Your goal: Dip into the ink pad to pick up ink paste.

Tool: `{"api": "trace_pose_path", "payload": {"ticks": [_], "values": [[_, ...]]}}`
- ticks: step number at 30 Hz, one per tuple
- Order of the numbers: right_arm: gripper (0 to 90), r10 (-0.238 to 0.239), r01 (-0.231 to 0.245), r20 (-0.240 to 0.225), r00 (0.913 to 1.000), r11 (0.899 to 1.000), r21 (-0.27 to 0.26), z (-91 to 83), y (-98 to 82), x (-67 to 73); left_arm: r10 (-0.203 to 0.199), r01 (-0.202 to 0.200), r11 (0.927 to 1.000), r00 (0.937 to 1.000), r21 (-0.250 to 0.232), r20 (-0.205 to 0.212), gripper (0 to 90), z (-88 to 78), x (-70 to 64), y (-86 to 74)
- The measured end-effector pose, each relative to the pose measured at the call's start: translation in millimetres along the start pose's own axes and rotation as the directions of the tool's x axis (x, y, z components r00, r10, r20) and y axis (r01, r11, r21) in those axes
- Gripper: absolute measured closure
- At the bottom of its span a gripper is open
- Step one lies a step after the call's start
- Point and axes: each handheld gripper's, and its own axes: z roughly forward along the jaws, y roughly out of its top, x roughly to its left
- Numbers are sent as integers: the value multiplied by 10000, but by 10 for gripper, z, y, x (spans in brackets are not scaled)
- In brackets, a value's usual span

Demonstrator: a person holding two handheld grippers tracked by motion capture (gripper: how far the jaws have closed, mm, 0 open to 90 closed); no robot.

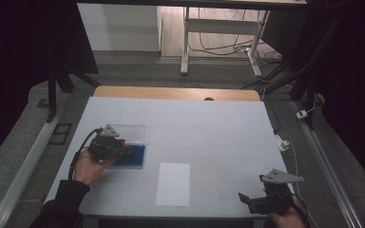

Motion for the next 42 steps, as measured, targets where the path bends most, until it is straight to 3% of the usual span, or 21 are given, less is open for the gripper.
{"api": "trace_pose_path", "payload": {"ticks": [8,17,26,35,38,42], "values": [[0,-15,15,37,10000,10000,30,3,1,5,-469,474,9983,9988,350,-144,582,85,27,-2],[0,-23,23,16,10000,10000,35,4,2,7,-219,250,9961,9991,845,-374,582,181,-8,-1],[0,-59,59,-1,10000,10000,54,6,1,7,-763,773,9952,9969,603,-186,588,198,20,-50],[0,-64,64,25,10000,9998,179,16,7,11,-225,289,9975,9950,652,-976,590,213,-119,-46],[0,-54,54,27,10000,9998,200,20,9,11,-632,666,9964,9960,524,-638,590,208,-61,-65],[0,-36,35,27,10000,9998,192,19,7,8,-1296,1301,9909,9915,360,-150,590,201,23,-92]]}}
